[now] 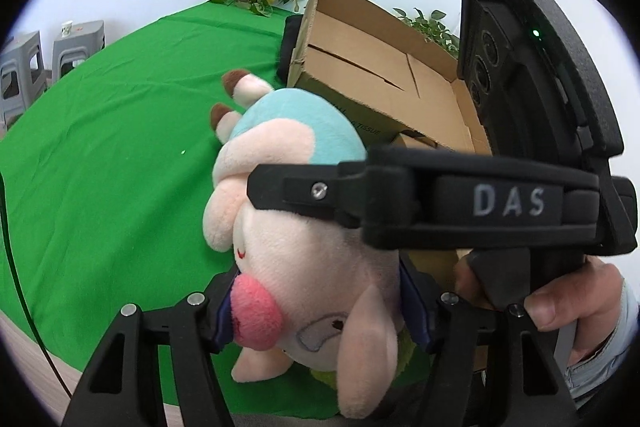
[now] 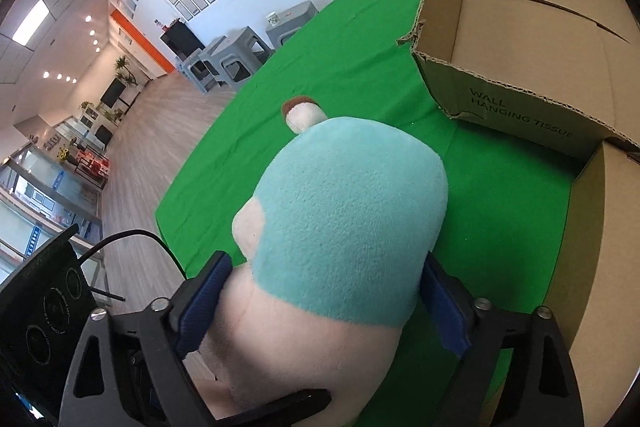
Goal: Organize objects
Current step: 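Carry the plush pig with the left gripper while the right gripper also grips it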
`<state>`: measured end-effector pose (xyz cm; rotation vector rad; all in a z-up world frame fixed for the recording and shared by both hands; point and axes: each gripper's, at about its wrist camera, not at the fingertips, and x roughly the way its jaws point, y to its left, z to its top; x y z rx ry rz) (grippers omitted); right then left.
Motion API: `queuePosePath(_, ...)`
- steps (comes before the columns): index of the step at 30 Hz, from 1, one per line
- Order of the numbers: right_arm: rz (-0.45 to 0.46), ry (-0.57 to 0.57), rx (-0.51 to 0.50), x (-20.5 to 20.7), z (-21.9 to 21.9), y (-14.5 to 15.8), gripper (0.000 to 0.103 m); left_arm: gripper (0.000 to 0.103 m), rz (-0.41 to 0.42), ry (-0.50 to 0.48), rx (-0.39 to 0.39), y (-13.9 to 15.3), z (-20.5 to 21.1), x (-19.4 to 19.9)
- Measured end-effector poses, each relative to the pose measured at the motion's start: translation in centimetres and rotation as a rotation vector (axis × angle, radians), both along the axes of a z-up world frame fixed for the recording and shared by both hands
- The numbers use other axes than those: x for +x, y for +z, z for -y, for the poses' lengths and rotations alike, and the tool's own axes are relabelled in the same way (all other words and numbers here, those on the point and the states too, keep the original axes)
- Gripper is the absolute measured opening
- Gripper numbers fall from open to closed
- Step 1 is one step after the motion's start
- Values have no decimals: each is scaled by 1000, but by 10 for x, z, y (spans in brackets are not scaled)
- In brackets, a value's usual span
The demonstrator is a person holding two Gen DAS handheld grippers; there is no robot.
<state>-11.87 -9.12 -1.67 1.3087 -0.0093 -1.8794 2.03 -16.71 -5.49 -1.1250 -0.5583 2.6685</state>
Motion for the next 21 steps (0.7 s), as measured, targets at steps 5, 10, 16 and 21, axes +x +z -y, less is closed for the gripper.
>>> queuePosePath(5, -60, -17, -58, 1, -11, 23, 75, 66, -83, -25, -55, 26, -15, -4)
queuePosePath(10, -204, -68, -125, -9, -35, 89, 74, 66, -240, -75, -111, 74, -35, -23)
queuePosePath(16, -417, -121, -171, -32, -68, 191, 72, 66, -419, -123, -153, 132, -56, -65)
queuePosePath(21, -433, -191, -219, -64, -98, 233, 71, 65, -451, -154, -165, 143, -70, -107)
